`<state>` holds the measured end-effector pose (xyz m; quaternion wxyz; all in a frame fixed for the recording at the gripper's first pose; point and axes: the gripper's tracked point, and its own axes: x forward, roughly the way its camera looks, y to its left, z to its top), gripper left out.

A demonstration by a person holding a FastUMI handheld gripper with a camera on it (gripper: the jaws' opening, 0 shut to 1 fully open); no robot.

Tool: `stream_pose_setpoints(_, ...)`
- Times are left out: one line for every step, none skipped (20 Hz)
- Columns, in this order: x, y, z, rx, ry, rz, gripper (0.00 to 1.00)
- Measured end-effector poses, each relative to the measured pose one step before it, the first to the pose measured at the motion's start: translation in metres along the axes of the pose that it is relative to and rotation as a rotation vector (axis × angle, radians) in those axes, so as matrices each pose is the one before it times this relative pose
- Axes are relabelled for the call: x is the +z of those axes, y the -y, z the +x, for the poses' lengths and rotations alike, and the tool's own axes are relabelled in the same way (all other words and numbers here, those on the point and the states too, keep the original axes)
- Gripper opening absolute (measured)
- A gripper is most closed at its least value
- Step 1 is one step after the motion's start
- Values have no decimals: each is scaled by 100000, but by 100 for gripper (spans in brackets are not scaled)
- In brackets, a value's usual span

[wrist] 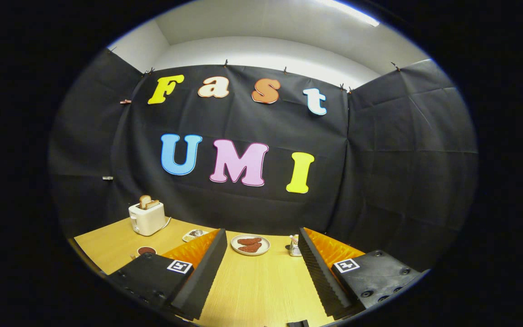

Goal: Take the bottle from table, then pour the juice into the cup, finally place the bottle on the coaster

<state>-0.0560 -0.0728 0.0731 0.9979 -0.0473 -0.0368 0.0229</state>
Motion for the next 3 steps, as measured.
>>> stream_pose_setpoints(162, -156, -57, 818, 121, -538, 97)
stream_pose_setpoints(225, -324, 159, 804, 177, 476, 97)
stream_pose_setpoints(185, -396, 244, 1229, 249, 1040, 97)
